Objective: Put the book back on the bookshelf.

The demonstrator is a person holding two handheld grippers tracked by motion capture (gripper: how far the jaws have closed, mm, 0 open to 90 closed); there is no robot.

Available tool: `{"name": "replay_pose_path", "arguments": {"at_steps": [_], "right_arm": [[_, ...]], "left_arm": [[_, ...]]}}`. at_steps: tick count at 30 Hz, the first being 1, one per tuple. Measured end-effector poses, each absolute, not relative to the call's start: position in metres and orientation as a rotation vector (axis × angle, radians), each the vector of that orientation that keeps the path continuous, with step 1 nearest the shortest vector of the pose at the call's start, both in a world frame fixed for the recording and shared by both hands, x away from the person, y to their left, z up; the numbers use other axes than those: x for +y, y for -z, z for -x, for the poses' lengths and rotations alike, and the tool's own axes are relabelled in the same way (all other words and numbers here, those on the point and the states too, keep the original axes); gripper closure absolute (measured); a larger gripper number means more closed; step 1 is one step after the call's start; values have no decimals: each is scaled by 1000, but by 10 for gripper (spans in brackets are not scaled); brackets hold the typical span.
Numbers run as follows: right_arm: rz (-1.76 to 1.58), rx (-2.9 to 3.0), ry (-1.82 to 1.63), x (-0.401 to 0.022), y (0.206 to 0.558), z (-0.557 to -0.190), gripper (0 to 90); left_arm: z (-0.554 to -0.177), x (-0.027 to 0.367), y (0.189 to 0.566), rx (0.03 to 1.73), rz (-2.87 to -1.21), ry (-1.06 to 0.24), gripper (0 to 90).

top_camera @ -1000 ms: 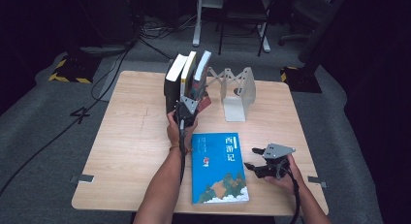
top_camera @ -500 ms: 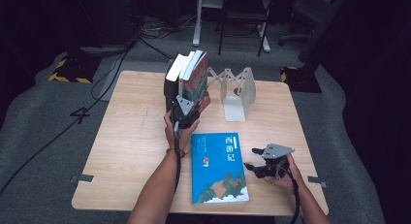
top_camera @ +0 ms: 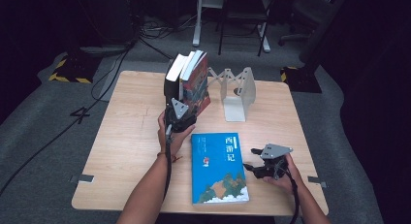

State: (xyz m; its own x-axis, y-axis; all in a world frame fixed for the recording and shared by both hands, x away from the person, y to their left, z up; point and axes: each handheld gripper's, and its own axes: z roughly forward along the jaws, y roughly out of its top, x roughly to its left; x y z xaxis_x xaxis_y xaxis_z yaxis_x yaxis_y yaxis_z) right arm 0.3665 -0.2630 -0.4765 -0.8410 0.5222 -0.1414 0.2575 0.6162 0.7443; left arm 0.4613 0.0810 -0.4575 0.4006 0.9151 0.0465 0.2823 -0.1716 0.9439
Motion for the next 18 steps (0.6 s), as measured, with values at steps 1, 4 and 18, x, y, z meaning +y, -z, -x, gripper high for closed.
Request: {"name": "replay_pose_path", "arguments": {"at_steps": [1,4,18], "right_arm": [[-626,2501,-1068,-263,477,-366,340],[-623,2505,-1066,-262,477,-367,340],[-622,2514,-1059,-261,476,-366,340]], "left_arm": [[-461,82,457,1053,-1701,-803,383],[-458,84,455,1040,-1729,-769,358],[-436,102,453,971,-1849,-623,258]]}}
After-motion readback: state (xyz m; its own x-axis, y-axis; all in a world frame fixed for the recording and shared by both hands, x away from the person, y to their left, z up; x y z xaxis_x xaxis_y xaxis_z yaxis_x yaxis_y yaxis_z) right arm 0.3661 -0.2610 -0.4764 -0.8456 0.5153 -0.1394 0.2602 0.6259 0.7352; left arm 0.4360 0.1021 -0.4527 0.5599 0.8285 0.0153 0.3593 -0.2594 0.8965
